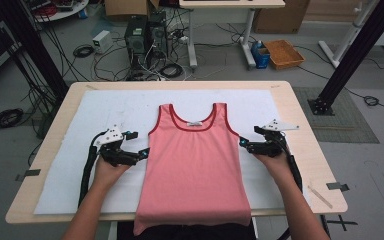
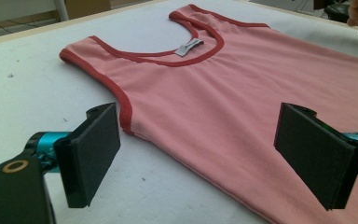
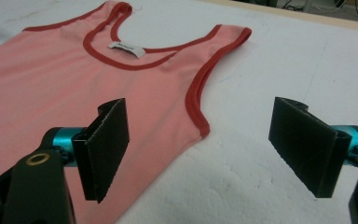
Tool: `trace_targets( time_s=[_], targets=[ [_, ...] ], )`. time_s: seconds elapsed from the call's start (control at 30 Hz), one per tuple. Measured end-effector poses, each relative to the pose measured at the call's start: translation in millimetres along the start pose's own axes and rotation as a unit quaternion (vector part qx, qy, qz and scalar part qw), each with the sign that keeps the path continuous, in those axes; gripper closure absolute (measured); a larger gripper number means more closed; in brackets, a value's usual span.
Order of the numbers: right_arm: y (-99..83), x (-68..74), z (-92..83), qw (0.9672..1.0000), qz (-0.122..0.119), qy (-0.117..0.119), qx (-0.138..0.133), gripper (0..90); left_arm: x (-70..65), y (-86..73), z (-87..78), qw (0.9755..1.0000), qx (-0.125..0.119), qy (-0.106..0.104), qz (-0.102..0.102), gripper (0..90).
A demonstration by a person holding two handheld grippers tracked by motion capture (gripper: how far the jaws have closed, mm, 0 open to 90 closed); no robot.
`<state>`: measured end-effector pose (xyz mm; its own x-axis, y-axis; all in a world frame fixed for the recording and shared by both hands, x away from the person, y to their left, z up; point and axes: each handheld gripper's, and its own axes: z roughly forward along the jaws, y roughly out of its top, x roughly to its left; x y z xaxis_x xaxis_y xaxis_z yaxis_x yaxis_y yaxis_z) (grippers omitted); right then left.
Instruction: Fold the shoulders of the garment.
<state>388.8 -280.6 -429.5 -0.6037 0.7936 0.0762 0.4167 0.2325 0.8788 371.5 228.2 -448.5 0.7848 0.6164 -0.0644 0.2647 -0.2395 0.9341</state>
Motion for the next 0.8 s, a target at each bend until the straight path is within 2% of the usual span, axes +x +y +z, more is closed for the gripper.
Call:
trace_targets(
  time_s=[0.1, 0.37, 0.47, 0.53, 0.8],
  targets=[
    [5.9, -1.2, 0.3, 1.0, -0.001, -0.001, 0.008, 19.9, 0.2, -0.3, 0.0, 1.0, -0.003, -0.001, -0.006, 14.4],
    [29.8, -1.8, 10.2, 0.9999, 0.001, -0.001, 0.017, 19.9, 0.8, -0.2, -0.2, 1.0, -0.004, -0.002, -0.006, 14.4],
    [40.5, -2.3, 20.7, 0.9997, -0.001, -0.001, 0.023, 19.9, 0.8, -0.2, -0.2, 1.0, -0.004, -0.002, -0.006, 14.4],
    [42.3, -3.3, 23.0, 0.9999, -0.001, 0.002, 0.017, 19.9, 0.4, -0.3, 0.0, 1.0, -0.004, -0.003, -0.007, 14.4],
    [56.8, -12.9, 39.7, 0.9997, 0.009, -0.005, 0.024, 19.9, -0.2, -0.3, 0.0, 1.0, -0.003, -0.003, -0.002, 14.4]
  ],
)
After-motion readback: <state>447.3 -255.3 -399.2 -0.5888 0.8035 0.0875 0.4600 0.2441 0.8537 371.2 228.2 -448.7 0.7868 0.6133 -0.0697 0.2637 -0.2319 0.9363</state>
